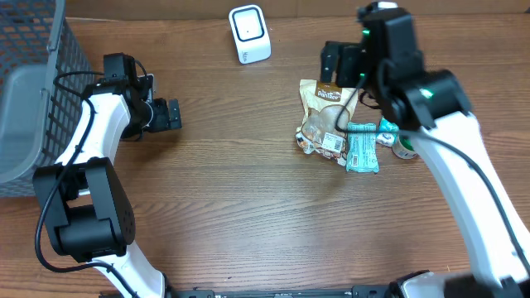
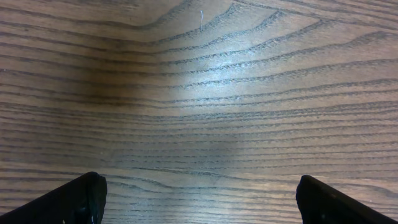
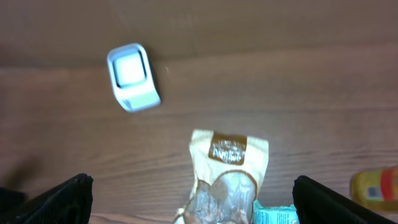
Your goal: Scan the item barcode
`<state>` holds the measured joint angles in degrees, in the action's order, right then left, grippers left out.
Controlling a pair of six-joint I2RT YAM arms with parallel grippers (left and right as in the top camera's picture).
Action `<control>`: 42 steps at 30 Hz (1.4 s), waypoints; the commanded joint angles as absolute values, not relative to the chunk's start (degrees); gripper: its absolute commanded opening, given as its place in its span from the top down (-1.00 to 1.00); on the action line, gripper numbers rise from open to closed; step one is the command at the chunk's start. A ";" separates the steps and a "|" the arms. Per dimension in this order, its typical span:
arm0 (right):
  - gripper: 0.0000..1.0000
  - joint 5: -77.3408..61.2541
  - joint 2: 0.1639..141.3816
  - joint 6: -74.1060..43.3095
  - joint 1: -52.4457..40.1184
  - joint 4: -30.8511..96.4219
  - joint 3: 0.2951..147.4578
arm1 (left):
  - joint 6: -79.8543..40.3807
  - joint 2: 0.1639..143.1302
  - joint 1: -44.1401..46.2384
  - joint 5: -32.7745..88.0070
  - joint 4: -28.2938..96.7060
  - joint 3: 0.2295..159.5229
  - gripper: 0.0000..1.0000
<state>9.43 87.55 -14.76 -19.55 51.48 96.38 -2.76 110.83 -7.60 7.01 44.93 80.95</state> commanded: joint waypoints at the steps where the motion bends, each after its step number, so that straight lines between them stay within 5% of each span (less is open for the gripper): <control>1: -1.00 9.82 81.58 -14.96 -19.66 51.29 96.77 | -1.87 111.63 -7.38 6.85 44.84 81.87 -0.99; 16: -1.00 9.82 59.40 -14.96 -19.66 52.03 96.77 | -1.87 111.63 -7.38 6.85 44.82 81.87 -1.00; 29: -1.00 8.97 43.35 -14.96 -18.41 68.18 95.35 | -1.87 111.63 -7.38 6.85 44.82 81.87 -1.00; 42: -1.00 8.95 22.63 -14.96 -7.18 66.37 69.52 | -1.87 111.63 -7.38 6.85 44.82 81.87 -0.99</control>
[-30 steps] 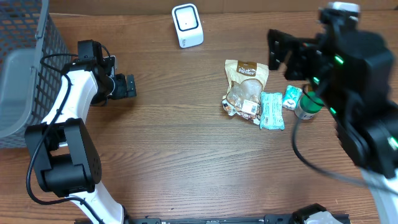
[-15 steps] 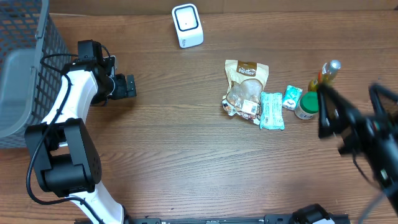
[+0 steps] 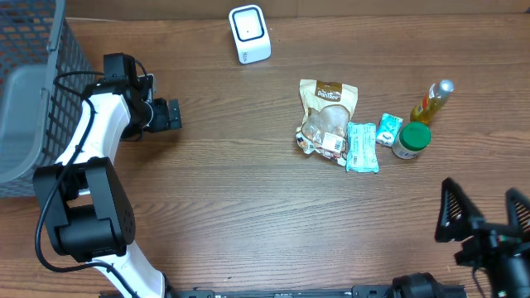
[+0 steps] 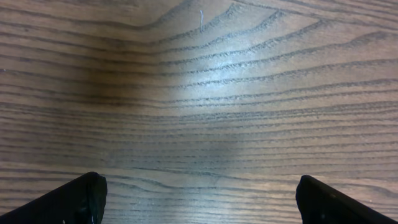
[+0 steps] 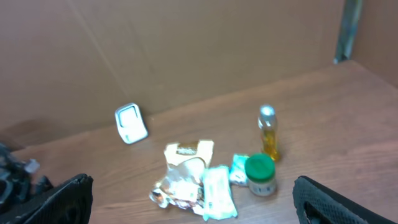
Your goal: Scan the item barcode
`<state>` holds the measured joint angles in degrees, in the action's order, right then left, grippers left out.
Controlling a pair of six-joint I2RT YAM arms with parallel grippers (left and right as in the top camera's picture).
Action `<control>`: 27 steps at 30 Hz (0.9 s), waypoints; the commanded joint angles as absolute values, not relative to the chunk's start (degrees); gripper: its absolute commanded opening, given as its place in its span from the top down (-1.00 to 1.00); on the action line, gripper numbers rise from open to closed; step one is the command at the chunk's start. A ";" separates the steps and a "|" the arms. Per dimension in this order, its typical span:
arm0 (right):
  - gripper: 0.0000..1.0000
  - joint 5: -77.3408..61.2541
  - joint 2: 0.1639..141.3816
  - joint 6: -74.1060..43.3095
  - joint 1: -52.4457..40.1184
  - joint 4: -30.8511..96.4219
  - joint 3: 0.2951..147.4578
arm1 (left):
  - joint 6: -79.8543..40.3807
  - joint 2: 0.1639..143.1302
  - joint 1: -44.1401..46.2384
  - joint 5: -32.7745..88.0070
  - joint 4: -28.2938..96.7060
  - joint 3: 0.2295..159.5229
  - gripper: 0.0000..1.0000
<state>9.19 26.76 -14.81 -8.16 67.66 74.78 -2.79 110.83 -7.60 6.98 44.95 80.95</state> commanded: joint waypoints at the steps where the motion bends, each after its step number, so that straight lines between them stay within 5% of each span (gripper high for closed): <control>1: -1.00 8.95 21.06 -14.96 -6.96 65.32 67.16 | -1.87 111.63 -7.38 6.85 44.84 81.87 -1.00; 13: -1.00 8.23 0.34 -14.96 -3.36 30.52 30.72 | -1.87 111.63 -7.38 6.85 44.82 81.87 -1.00; 23: -1.00 4.93 0.21 -14.96 -3.44 -19.33 8.21 | -1.87 111.63 -7.38 6.85 44.82 81.87 -0.99; 27: -1.00 4.80 0.19 -14.98 -4.27 -28.64 2.68 | -1.85 111.63 -7.38 6.85 44.84 81.87 -1.00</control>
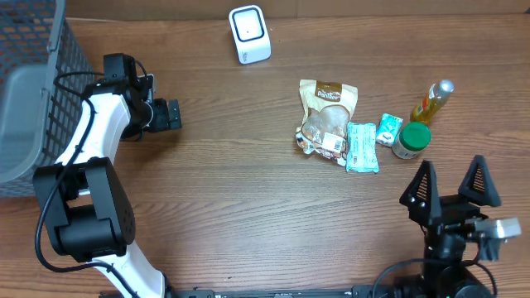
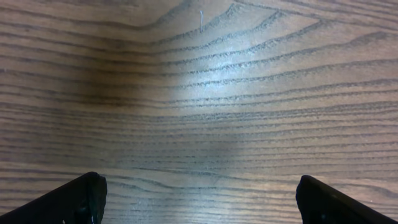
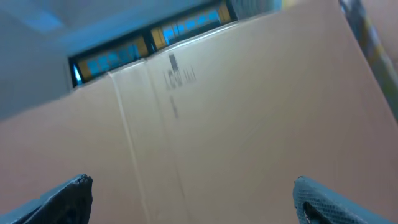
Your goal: Scan the item barcode
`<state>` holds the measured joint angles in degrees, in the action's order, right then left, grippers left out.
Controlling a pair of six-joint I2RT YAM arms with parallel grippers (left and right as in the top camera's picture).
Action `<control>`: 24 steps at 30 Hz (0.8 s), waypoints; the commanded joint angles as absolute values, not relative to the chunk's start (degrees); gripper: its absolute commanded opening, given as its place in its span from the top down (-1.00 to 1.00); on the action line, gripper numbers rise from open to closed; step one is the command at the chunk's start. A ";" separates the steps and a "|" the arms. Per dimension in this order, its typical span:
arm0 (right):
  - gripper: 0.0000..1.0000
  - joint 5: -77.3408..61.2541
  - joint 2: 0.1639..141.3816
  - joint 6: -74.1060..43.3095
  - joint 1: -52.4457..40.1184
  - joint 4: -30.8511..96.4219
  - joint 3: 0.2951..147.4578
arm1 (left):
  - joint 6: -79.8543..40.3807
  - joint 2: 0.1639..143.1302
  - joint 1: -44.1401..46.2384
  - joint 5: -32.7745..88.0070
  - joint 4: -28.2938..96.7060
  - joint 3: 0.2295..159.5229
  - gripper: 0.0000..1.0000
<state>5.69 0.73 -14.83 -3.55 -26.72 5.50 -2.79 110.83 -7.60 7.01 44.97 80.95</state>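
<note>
The white barcode scanner [image 1: 249, 33] stands at the table's back edge. A beige snack pouch [image 1: 325, 117], a teal packet [image 1: 361, 146], a small teal pack [image 1: 388, 129], a green-lidded jar [image 1: 411, 139] and a yellow bottle [image 1: 432, 101] lie in a group right of centre. My right gripper [image 1: 451, 184] is open at the front right, fingers pointing up, empty; its wrist view shows only a cardboard wall [image 3: 249, 124]. My left gripper [image 1: 172, 114] is open over bare wood [image 2: 199, 93] at the left.
A grey wire basket [image 1: 33, 91] stands at the far left edge beside the left arm. A brown cardboard wall runs behind the table.
My right gripper has moved slightly back from the front right corner and tipped upward; its camera now faces the cardboard wall instead of the items. The left arm is unchanged.
First my right gripper was open above the snack pouch near the scanner. Later it was pulled back to the front right corner, looking at the whole group of items. Now it points up at the wall. The items and left arm have not moved.
</note>
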 commanded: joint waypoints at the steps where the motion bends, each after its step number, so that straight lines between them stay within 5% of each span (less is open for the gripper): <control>1: -1.00 4.82 0.16 -14.96 -4.58 -29.32 1.52 | -1.87 111.63 -7.38 6.85 44.82 81.87 -0.99; 17: -1.00 0.12 0.16 -14.61 -1.98 4.54 0.43 | -1.87 111.63 -7.38 6.85 44.82 81.87 -1.00; 24: -1.00 0.05 0.16 -14.57 -1.63 4.80 0.45 | -1.87 111.63 -7.38 6.85 44.82 81.87 -0.99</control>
